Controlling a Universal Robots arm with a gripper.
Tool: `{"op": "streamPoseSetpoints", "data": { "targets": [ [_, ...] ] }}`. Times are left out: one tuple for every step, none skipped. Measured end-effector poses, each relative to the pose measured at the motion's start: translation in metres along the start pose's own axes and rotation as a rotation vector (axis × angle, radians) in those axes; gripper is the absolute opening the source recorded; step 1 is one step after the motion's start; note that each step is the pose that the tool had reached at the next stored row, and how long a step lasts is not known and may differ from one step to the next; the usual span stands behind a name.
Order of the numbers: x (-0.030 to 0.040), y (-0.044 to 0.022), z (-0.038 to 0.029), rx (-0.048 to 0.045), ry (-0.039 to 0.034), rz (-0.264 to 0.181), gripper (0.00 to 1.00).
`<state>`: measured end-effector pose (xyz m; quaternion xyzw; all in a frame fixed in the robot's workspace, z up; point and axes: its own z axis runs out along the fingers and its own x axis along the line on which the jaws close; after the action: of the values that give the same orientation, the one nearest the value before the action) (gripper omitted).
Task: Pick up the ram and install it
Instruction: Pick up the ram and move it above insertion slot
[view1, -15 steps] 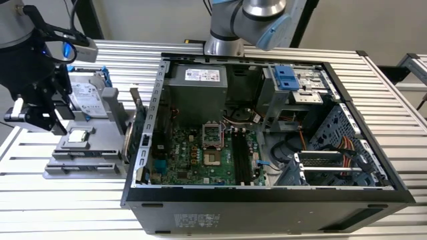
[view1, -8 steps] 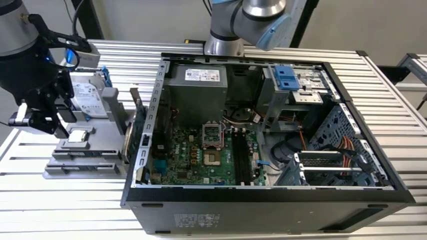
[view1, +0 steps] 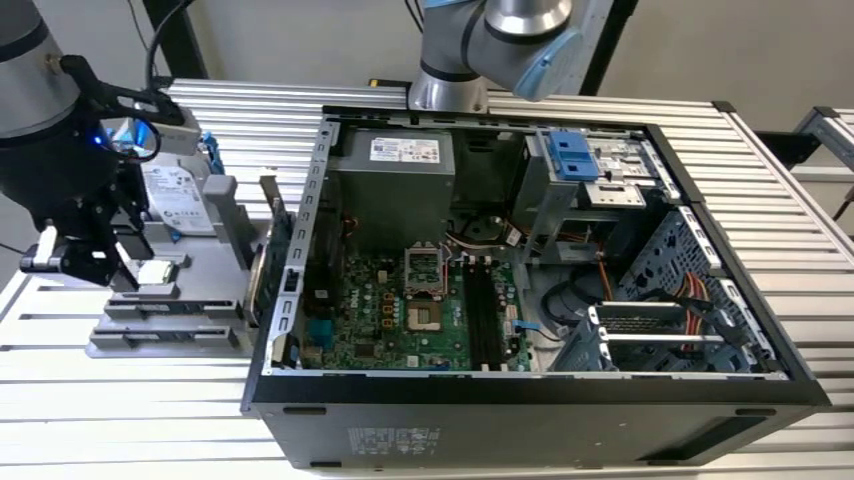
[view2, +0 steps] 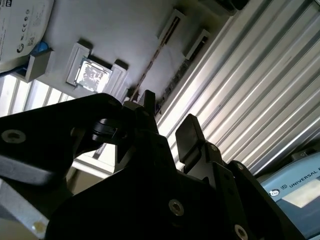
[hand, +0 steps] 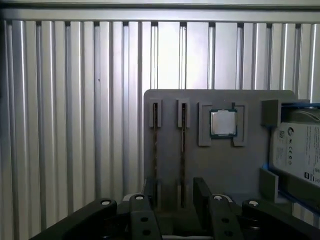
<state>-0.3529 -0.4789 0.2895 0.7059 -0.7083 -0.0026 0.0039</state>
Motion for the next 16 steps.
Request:
{"op": "streamPoseSetpoints", "data": {
  "targets": [
    [0.0020, 0.0001, 0.0014, 0.0000, 0.0000, 0.000, 1.00],
    [0.0037, 0.0002, 0.0028, 0.0001, -0.0001, -0.001, 1.00],
    [0.0056, 0.0003, 0.0043, 0.0000, 0.0000, -0.001, 1.00],
    [0.0075, 0.0003, 0.0058, 0.0000, 0.0000, -0.002, 1.00],
    [0.0096, 0.0003, 0.0076, 0.0001, -0.0001, -0.002, 1.00],
    [0.0114, 0.0003, 0.0092, 0.0001, 0.0000, -0.003, 1.00],
    [0.0134, 0.0003, 0.0111, 0.0001, 0.0000, -0.004, 1.00],
    [0.0146, 0.0003, 0.0126, 0.0003, 0.0000, -0.005, 1.00],
    [0.0159, 0.0003, 0.0141, 0.0009, -0.0001, -0.006, 1.00],
    [0.0165, 0.0001, 0.0158, 0.0012, -0.0003, -0.007, 1.00],
    [0.0167, 0.0000, 0.0175, 0.0012, -0.0002, -0.009, 1.00],
    [0.0168, -0.0001, 0.0192, 0.0010, -0.0001, -0.011, 1.00],
    [0.0169, -0.0007, 0.0210, 0.0011, -0.0001, -0.013, 1.00],
    [0.0170, -0.0013, 0.0227, 0.0011, 0.0000, -0.016, 1.00],
    [0.0170, -0.0018, 0.0245, 0.0011, 0.0000, -0.019, 1.00],
    [0.0170, -0.0020, 0.0264, 0.0011, 0.0001, -0.024, 1.00]
  ]
}}
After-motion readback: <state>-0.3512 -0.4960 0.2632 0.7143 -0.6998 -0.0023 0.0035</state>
